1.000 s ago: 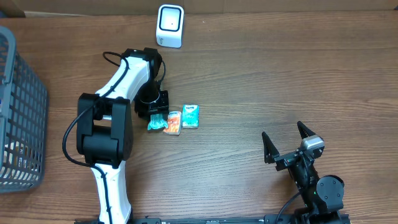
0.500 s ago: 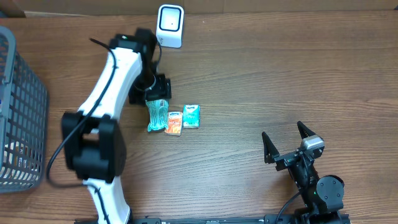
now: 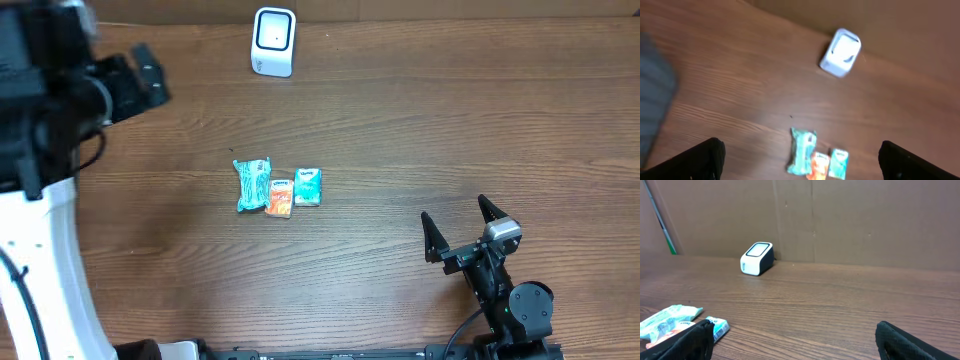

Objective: Scan the item barcode
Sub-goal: 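Place the green wipes pack beside the tissue packs with the left gripper, then reach the left gripper into the basket and grasp the clear bread bag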

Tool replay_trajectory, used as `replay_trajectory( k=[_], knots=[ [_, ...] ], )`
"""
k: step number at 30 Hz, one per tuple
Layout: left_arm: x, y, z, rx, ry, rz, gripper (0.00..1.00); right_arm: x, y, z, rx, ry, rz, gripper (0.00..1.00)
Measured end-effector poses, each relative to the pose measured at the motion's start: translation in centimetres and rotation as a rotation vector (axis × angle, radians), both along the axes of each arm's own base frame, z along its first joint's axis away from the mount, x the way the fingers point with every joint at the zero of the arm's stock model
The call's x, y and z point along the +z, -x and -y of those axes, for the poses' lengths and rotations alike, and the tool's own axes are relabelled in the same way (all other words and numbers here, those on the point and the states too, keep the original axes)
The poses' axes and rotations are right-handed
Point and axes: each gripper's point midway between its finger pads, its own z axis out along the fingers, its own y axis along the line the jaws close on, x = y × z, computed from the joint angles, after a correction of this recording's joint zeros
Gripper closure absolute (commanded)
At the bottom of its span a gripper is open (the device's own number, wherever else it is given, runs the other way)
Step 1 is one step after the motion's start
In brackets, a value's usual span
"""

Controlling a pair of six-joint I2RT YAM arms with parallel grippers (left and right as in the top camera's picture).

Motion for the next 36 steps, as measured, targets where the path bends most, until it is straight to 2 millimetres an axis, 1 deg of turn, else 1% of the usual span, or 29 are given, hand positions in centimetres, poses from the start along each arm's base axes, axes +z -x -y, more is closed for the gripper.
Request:
replay_trajectory(
  k=[1, 2, 3, 4, 5, 7, 8, 9, 11, 14, 15, 17, 21, 22, 24, 27, 30, 36],
  knots=[
    [0.5, 0.2, -1.0, 0.029, -0.003, 0.015, 0.01, 0.0, 0.0, 0.0, 0.0, 0.0, 0.0, 0.0],
    [1.1, 0.5, -2.5, 0.071, -0.004, 0.035, 0.01, 0.0, 0.0, 0.0, 0.0, 0.0, 0.0, 0.0],
    [1.6, 0.7, -4.0, 0.113, -0.006, 0.051, 0.01, 0.0, 0.0, 0.0, 0.0, 0.0, 0.0, 0.0],
    [1.9, 1.0, -6.0, 0.171, -0.008, 0.066, 0.0, 0.0, 0.0, 0.0, 0.001, 0.0, 0.001, 0.0],
    [2.0, 1.2, -7.3, 0.206, -0.008, 0.072, 0.0, 0.0, 0.0, 0.0, 0.0, 0.0, 0.001, 0.0],
    [2.2, 2.3, -10.5, 0.315, 0.008, 0.081, 0.01, 0.0, 0.0, 0.0, 0.0, 0.0, 0.0, 0.0],
    [2.2, 3.2, -12.4, 0.38, 0.014, 0.082, 0.01, 0.0, 0.0, 0.0, 0.0, 0.0, 0.0, 0.0],
    [2.1, 3.8, -13.5, 0.425, 0.021, 0.084, 0.01, 0.0, 0.0, 0.0, 0.0, 0.0, 0.0, 0.0],
    [1.9, 6.0, -17.0, 0.568, 0.033, 0.078, 0.04, 0.0, 0.0, 0.0, 0.0, 0.0, 0.001, 0.0],
    [1.3, 8.5, -20.3, 0.708, 0.041, 0.06, 0.04, 0.0, 0.0, 0.0, 0.002, 0.0, 0.001, 0.0],
    [0.7, 9.4, -21.5, 0.753, 0.048, 0.042, 0.03, 0.0, 0.0, -0.1, 0.002, 0.0, 0.0, 0.0],
    [-1.5, 10.4, -23.2, 0.817, 0.068, -0.016, 0.02, 0.0, 0.0, -0.1, 0.003, 0.0, 0.0, 0.0],
    [-7.6, 11.5, -26.2, 0.911, 0.105, -0.198, 0.0, 0.0, 0.0, -0.1, 0.005, 0.0, 0.0, 0.0],
    [-8.8, 11.6, -26.7, 0.925, 0.107, -0.233, 0.01, 0.0, 0.0, -0.2, 0.006, 0.0, 0.0, 0.0],
    [-13.2, 11.7, -28.6, 0.959, 0.114, -0.359, 0.0, 0.0, 0.0, -0.2, 0.008, 0.0, 0.0, 0.0],
    [-16.0, 11.1, -30.2, 0.972, 0.109, -0.413, 0.0, 0.0, 0.1, -0.2, 0.008, -0.001, 0.0, 0.0],
    [-18.1, 10.6, -31.2, 0.975, 0.114, -0.454, 0.0, 0.0, 0.1, -0.2, 0.008, 0.0, 0.0, 0.0],
    [-24.4, 10.7, -32.4, 0.978, 0.139, -0.624, 0.0, 0.0, 0.1, -0.2, 0.008, 0.0, 0.001, 0.0]
  ],
)
